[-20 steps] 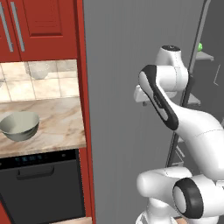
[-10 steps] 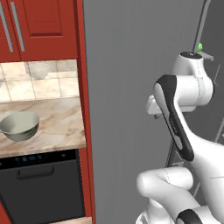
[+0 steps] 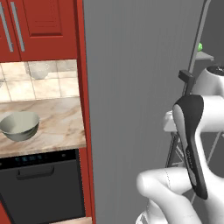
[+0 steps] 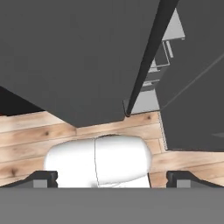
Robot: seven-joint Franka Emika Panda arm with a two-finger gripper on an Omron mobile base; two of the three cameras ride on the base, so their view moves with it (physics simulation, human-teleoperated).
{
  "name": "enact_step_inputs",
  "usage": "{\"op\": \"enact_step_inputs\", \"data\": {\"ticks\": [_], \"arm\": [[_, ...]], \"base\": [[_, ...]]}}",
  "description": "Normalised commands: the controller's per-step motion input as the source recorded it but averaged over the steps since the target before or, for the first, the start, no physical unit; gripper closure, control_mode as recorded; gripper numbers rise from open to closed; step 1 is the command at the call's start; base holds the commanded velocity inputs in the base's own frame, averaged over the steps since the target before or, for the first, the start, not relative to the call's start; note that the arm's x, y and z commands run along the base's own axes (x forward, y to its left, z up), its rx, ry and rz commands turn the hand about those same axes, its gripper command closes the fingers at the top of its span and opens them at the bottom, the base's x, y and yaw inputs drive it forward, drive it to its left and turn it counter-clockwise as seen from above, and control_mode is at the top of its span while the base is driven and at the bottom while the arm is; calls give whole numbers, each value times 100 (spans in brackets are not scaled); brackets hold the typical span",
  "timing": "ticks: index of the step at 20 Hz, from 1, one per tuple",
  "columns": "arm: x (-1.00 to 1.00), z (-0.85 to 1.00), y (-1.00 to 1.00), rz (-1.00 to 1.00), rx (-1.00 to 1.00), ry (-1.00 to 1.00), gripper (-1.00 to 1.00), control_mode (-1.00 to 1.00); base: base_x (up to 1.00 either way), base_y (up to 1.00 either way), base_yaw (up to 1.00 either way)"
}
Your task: Take the mango, sweet potato, and corn from the freezer and place them in the bowl on the counter.
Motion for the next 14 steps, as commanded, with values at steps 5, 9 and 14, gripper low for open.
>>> {"op": "enact_step_inputs", "data": {"ticks": [5, 9, 14], "arm": [[-31, 2, -1, -1, 0, 0, -100, -100], [-11, 0, 11, 11, 0, 0, -100, -100], [-11, 0, 23, 11, 0, 0, -100, -100]], "base": [[0, 0, 0], [0, 0, 0], [0, 0, 0]]}}
